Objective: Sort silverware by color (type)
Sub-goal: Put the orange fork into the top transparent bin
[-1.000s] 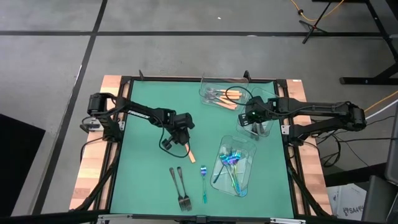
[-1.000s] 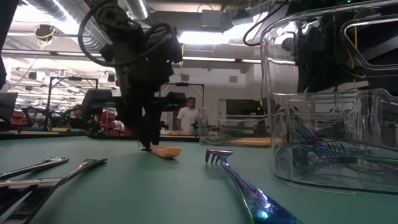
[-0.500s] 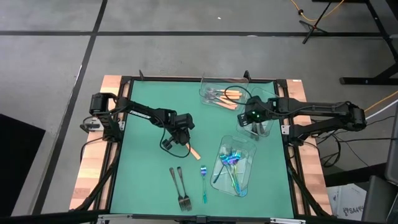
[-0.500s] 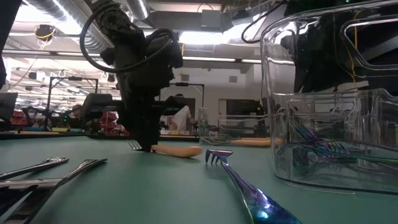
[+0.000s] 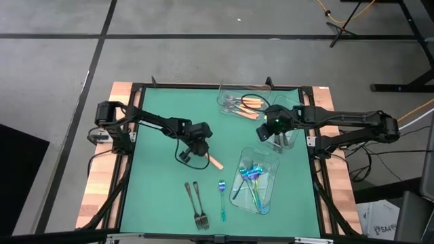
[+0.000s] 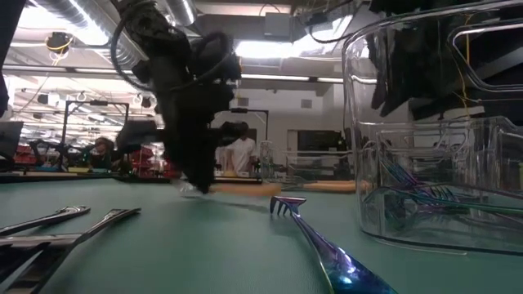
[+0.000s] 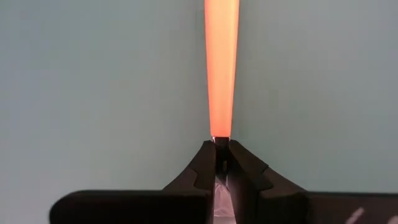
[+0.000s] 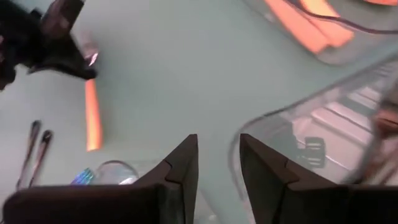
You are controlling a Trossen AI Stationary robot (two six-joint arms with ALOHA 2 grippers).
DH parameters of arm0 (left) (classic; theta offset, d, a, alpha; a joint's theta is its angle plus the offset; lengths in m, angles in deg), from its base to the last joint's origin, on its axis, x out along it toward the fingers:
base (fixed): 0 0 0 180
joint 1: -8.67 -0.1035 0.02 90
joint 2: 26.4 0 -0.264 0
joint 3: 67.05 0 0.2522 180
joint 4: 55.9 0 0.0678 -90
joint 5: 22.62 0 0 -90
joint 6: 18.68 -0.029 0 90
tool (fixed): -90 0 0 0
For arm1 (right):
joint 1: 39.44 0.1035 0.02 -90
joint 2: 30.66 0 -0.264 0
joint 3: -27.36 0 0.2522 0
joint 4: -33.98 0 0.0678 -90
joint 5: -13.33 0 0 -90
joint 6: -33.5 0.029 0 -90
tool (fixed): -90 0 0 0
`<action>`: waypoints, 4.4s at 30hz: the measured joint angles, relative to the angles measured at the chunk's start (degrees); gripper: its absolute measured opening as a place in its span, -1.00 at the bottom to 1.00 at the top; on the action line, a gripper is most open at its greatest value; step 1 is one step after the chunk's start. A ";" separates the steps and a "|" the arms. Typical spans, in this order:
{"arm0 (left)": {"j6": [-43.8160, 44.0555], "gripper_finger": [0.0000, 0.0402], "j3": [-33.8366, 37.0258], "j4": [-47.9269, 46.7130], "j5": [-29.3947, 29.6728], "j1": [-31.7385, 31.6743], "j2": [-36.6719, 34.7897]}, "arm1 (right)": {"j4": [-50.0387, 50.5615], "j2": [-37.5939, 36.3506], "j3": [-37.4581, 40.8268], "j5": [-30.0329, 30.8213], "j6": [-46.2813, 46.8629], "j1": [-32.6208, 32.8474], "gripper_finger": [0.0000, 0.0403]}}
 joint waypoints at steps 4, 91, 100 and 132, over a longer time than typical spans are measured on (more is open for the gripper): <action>1.89 -0.93 -0.17 2.22 2.88 -0.03 -2.15 | -3.64 0.00 0.00 -1.37 -1.26 0.00 -0.47; -12.91 -0.75 -0.19 33.91 29.14 6.10 -4.82 | -30.69 17.09 -0.02 -21.78 -3.30 -0.92 -0.95; -13.88 -0.75 -0.17 35.10 35.49 6.17 -4.77 | -31.42 17.14 -0.14 -22.75 -4.69 -3.16 -0.95; -9.67 -0.75 -0.33 33.81 35.11 10.00 -4.88 | -10.78 14.69 -13.20 -17.33 -34.65 -21.64 -0.95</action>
